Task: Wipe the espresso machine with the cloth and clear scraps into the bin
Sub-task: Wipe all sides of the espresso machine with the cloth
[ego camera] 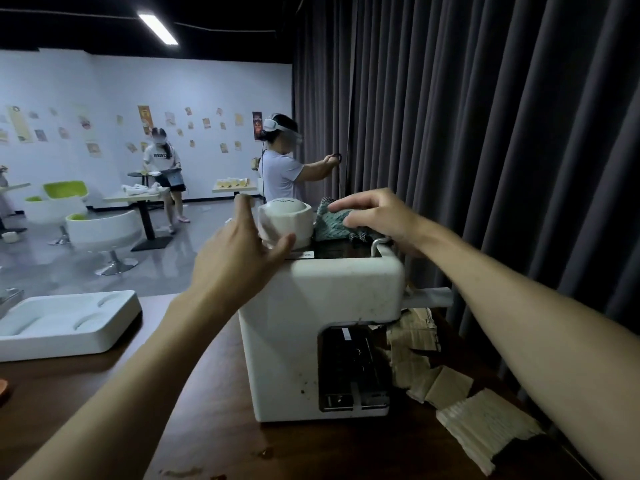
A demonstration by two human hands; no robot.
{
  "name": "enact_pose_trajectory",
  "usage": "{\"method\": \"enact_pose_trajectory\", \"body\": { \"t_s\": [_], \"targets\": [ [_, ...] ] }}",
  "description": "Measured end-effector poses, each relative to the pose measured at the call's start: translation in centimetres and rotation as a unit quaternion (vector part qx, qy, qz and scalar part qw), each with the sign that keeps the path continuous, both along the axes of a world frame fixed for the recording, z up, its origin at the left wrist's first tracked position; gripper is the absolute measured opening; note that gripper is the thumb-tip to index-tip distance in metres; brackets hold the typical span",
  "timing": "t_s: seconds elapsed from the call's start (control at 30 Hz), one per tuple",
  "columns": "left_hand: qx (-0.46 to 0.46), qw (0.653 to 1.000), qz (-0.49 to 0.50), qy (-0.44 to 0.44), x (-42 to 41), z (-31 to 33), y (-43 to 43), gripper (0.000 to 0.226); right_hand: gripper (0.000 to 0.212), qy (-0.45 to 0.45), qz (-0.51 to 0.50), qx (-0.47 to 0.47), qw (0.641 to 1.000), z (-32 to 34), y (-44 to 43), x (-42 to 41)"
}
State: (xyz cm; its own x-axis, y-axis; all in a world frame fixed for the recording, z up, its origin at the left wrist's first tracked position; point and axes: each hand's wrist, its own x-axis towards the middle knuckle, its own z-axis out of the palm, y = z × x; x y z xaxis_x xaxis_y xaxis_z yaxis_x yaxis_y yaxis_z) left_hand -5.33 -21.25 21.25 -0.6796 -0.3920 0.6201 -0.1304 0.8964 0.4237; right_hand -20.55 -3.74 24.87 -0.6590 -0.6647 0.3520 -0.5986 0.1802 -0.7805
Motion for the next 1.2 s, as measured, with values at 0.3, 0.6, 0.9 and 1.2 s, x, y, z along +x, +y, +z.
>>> {"method": "enact_pose_trajectory", "body": {
  "t_s": [0.3,0.6,0.9,1.2],
  "targets": [
    [0.116,0.972,-0.202,-0.033,-0.8,0.0,-1.6,0.072,0.035,0.136,0.028,-0.006,0.99,0.6,0.8,4.7],
    [0.174,0.927,-0.321,-0.08,-0.2,-1.0,-4.3,0.072,0.03,0.303,-0.101,-0.023,0.947,-3.3,1.7,10.1],
    [0.159,0.928,-0.331,-0.061,-0.6,-1.5,-4.3,0.074,0.059,0.484,-0.296,0.114,0.815,-8.9,2.7,10.3],
    [0.14,0.922,-0.356,-0.055,-0.6,-1.8,-4.6,0.076,0.045,0.455,-0.321,-0.063,0.828,-11.0,2.5,10.5]
  ]
}}
